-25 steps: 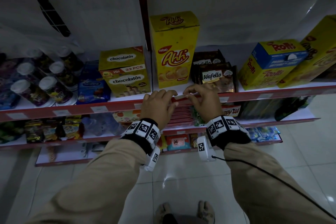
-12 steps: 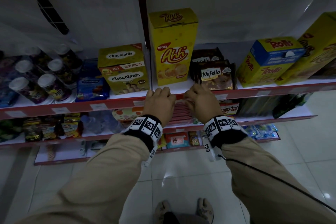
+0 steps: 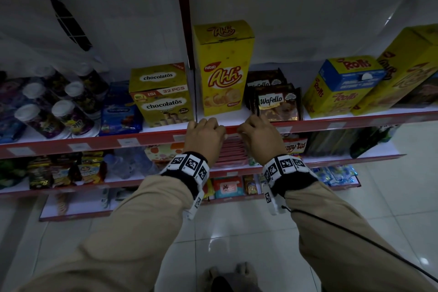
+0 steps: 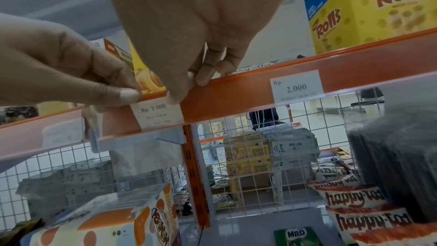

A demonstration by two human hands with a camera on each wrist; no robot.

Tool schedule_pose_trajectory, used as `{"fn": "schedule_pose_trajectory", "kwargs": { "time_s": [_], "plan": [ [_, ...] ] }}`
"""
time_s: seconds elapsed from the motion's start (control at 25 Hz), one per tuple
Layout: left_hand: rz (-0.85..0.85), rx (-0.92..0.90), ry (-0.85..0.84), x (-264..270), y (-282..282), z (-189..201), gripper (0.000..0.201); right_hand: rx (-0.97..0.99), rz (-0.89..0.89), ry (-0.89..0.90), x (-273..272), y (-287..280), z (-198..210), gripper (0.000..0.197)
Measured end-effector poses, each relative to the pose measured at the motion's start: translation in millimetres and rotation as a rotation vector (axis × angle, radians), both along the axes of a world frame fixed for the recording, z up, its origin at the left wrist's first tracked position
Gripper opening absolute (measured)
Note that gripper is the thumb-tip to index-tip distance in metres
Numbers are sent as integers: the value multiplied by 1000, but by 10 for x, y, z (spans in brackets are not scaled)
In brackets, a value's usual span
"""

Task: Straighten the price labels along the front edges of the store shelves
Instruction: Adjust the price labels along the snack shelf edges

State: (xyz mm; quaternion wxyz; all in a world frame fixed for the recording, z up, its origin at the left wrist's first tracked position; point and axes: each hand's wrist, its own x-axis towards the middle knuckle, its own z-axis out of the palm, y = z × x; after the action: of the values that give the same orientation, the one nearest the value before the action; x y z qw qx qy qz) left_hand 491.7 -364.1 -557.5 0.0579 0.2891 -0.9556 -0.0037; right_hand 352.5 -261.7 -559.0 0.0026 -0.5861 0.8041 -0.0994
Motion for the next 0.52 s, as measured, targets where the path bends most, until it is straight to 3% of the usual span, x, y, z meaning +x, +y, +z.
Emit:
{"fn": "schedule_pose_trajectory", "kwargs": {
  "time_s": [0.28,0.52],
  "plan": [
    [23,-7,20,39,-43,62,23,5,2,-51,-12,10,49,25],
    [15,1,-30,160,-51,118,24,-61,-45,20,64,73,109,22]
  ]
}}
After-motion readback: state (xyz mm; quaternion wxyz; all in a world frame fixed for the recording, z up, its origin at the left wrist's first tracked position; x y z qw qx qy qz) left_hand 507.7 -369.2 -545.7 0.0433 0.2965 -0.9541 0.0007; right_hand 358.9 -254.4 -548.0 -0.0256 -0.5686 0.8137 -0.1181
